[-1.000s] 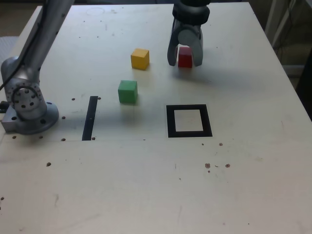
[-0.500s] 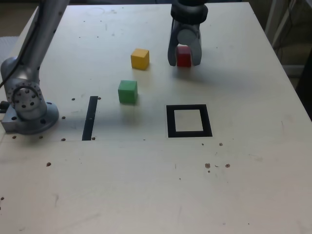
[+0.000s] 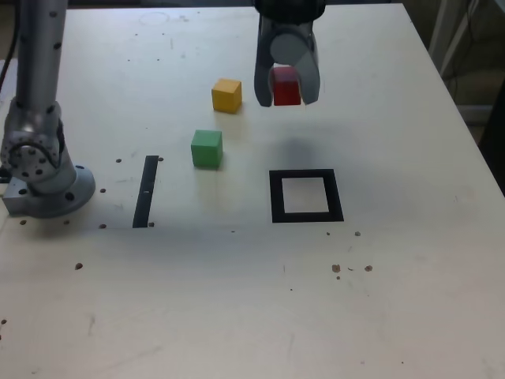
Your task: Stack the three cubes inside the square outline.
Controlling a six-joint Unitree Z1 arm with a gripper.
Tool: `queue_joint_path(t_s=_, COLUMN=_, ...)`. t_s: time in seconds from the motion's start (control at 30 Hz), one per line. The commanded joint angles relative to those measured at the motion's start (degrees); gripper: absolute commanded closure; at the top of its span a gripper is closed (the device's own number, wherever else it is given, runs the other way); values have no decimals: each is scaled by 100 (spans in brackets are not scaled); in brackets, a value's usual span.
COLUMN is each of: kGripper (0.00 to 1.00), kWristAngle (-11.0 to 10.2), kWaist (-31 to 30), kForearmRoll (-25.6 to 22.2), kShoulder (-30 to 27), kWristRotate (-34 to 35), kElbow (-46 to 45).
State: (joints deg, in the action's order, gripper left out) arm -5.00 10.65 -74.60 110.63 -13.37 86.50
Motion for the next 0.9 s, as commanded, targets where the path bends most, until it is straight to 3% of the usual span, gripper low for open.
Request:
queue_joint_path(t_s=0.0, kGripper=63, kWristAngle=37, kWaist=-224, kForearmRoll=-31, kShoulder=-31, kWristRotate=244, kElbow=-22)
queue_joint_path(t_s=0.23, kGripper=63, kWristAngle=172, kWaist=-1069, kForearmRoll=-67, kShoulder=16, kWristRotate=986, kElbow=-22)
queue_joint_path(t_s=0.57, kGripper=63, kWristAngle=507, kWaist=-1521, kForearmRoll=98, kShoulder=153, kWristRotate=1599, kElbow=-51)
queue_joint_path(t_s=0.87, kGripper=63, kWristAngle=532, kWaist=-1957, kForearmRoll=544, kShoulder=276, kWristRotate=2180, kElbow=-396)
